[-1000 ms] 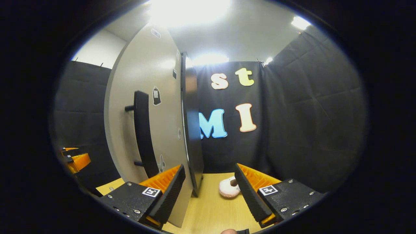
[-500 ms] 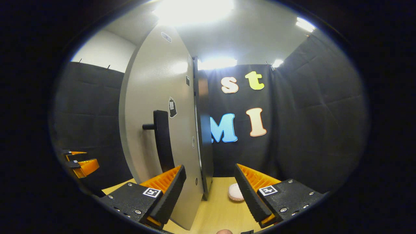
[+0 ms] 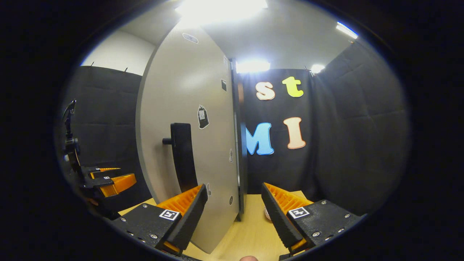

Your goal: Open the cabinet door with the right hand, grasp the bottle in the cabinet with the left hand and place it on the coaster, then close the cabinet door with the right hand.

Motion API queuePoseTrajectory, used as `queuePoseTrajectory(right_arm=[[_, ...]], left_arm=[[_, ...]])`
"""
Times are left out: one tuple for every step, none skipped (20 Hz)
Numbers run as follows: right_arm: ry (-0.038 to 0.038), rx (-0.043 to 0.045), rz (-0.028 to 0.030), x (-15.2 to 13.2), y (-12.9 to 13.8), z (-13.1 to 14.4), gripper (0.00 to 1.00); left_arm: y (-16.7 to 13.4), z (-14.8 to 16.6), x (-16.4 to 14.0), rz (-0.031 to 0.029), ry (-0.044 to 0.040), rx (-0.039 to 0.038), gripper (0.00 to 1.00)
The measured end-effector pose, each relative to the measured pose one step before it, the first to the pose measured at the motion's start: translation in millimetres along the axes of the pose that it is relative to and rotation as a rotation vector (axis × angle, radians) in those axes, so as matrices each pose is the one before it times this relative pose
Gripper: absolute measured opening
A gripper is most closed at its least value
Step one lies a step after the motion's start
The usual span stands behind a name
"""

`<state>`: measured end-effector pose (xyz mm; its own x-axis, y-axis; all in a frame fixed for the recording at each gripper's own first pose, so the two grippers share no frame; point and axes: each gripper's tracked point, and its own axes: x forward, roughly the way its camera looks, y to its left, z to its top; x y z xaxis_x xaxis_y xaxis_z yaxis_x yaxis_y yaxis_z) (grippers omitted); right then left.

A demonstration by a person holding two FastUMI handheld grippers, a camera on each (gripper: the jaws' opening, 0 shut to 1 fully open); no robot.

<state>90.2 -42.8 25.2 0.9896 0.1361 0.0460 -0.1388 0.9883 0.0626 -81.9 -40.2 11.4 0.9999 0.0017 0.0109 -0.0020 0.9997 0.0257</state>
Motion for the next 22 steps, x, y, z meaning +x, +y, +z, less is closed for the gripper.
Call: queuePoseTrajectory(right_arm=[[0.00029, 0.00343, 0.00542, 1.42, 7.14, 0.01, 0.93], [0.00535, 0.00704, 0.00824, 1.56, 6.96, -1.58, 0.93], [0.00483, 0.00608, 0.00396, 1.49, 6.19, -0.69, 0.89], [-0.00087, 0.00133, -0.00289, 0.96, 6.23, 0.64, 0.89], [-0.00575, -0.00351, -0.00886, 2.03, 4.97, 1.74, 0.93], [-0.00720, -0.00293, -0.00808, 2.19, 3.90, 1.83, 0.89], [-0.00405, 0.00004, -0.00358, 3.79, 4.35, 1.45, 0.93], [-0.00495, 0.00722, -0.00386, 2.73, 4.10, 1.13, 0.93], [-0.00682, 0.01308, -0.00723, 1.30, 1.93, 0.36, 0.93], [-0.00804, 0.01478, -0.00953, 2.28, 0.46, 1.67, 0.89], [-0.00688, 0.01326, -0.00872, 4.02, 2.16, 1.36, 0.89], [-0.00547, 0.01096, -0.00775, 4.31, 3.16, 0.49, 0.89], [-0.00711, 0.00954, -0.00768, 7.19, 6.64, -0.68, 0.89], [-0.00848, 0.00532, -0.00693, 5.01, 6.23, 1.18, 0.93], [-0.00879, -0.00012, -0.00909, -0.97, 9.37, 1.99, 0.89], [-0.01264, -0.00081, -0.01493, 1.36, 6.23, 1.01, 0.93], [-0.01149, -0.00008, -0.01444, 0.26, 5.63, 0.21, 0.94], [-0.00445, -0.00258, -0.00828, 3.46, 7.48, -1.04, 0.94], [-0.00159, -0.00589, -0.00502, 2.98, 8.07, -2.59, 0.94], [-0.00192, -0.00185, -0.00384, 3.12, 8.00, -0.99, 0.94], [-0.00422, 0.00329, -0.00099, 2.63, 4.54, -0.42, 0.94], [0.00162, 0.00434, 0.00394, 3.27, 7.84, -0.55, 0.94]], left_arm=[[6.62, -3.54, 3.58, -0.00355, 0.00259, -0.00496, 0.78], [5.71, -3.20, 3.97, -0.00813, 0.00717, -0.00340, 0.82], [5.32, -1.61, 3.82, -0.00951, 0.00586, 0.00159, 0.83], [6.90, -1.01, 4.44, -0.00433, 0.00173, 0.00536, 0.83], [8.05, -1.32, 4.58, 0.00152, -0.00091, 0.00480, 0.82], [8.59, -0.32, 3.88, 0.00312, -0.00138, 0.00179, 0.82], [6.99, -0.16, 4.81, 0.00038, -0.00366, -0.00458, 0.82], [7.42, 1.37, 3.00, -0.00489, -0.00717, -0.00849, 0.83], [6.71, 0.63, 2.33, -0.00693, -0.00610, -0.00459, 0.79], [7.50, -0.62, 2.68, -0.00476, -0.00428, 0.00248, 0.75], [8.41, -0.94, 0.85, -0.00298, -0.00249, 0.00555, 0.83], [7.25, -2.26, 1.80, -0.00106, -0.00233, 0.00345, 0.79], [9.28, -3.80, 2.29, -0.00261, -0.00233, -0.00149, 0.79], [8.82, -3.45, 3.48, -0.00116, 0.00032, -0.00533, 0.78], [10.81, -4.71, 2.88, -0.00313, 0.00205, -0.00690, 0.78], [8.56, -3.60, 2.68, -0.00164, 0.00470, -0.00416, 0.78], [9.99, -3.74, 1.89, -0.00008, 0.00333, -0.00494, 0.78], [7.86, -3.13, 1.68, -0.00167, 0.00871, -0.00492, 0.82], [8.57, -4.23, 1.73, 0.00097, 0.01157, -0.00518, 0.78], [7.24, -2.62, 0.85, -0.00541, 0.00848, -0.01069, 0.79], [5.74, 1.84, 0.54, -0.00658, -0.00099, -0.00941, 0.79], [7.77, 0.82, 0.11, 0.00267, -0.00270, -0.00414, 0.83]])
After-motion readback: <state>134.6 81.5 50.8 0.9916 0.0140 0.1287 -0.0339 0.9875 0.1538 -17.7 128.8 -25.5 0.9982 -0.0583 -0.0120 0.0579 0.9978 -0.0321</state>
